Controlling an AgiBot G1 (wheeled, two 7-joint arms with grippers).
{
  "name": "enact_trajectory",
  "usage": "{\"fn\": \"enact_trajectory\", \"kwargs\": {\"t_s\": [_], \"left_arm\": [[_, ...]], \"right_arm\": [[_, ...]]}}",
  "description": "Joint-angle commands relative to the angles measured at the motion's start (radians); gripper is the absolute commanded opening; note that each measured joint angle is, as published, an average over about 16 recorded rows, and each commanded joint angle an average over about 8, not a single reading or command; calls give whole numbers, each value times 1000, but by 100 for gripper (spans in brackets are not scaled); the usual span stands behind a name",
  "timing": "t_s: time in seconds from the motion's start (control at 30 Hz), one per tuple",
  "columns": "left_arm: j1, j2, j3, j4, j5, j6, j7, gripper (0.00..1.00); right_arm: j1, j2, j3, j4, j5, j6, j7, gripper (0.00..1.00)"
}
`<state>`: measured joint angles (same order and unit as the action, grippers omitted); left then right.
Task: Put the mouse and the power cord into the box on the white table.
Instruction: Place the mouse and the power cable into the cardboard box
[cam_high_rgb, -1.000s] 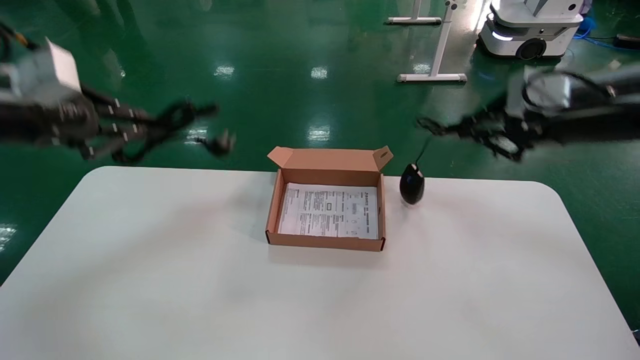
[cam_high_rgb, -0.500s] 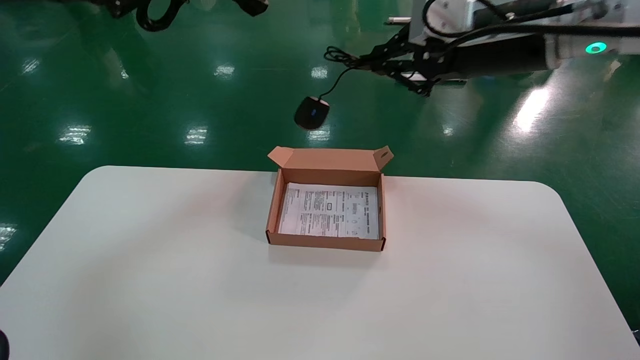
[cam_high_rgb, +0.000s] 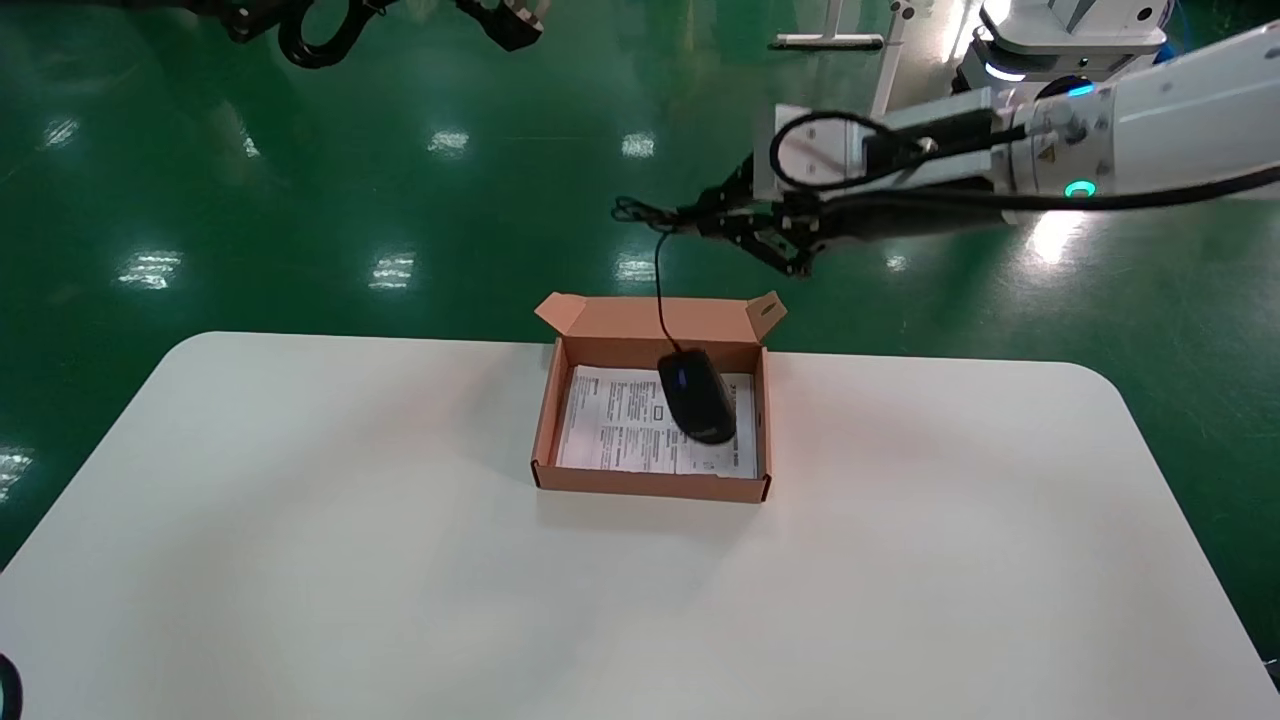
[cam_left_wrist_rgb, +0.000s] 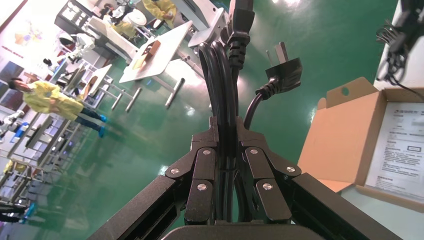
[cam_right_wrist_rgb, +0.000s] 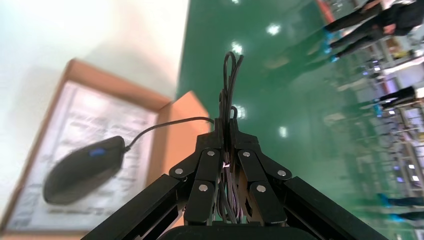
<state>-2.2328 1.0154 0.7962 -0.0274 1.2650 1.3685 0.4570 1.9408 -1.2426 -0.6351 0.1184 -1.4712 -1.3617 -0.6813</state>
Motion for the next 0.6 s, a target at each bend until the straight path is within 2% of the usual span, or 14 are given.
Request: {"fn": "enact_trajectory", "kwargs": {"t_s": [0.03, 0.5, 0.57, 0.6], "left_arm": [[1, 0, 1, 3, 1, 2, -1, 0], [-11, -5, 9, 8, 13, 28, -9, 0], [-12, -4, 11, 9, 15, 32, -11, 0], [-13, -4, 12, 9, 16, 34, -13, 0]], "right_arm": [[-7, -2, -5, -7, -7, -7, -13, 0], [-99, -77, -41, -47, -53, 1, -67, 0], [-110, -88, -44, -49, -57, 4, -67, 7], [-115, -93, -46, -49, -58, 5, -66, 17]]}}
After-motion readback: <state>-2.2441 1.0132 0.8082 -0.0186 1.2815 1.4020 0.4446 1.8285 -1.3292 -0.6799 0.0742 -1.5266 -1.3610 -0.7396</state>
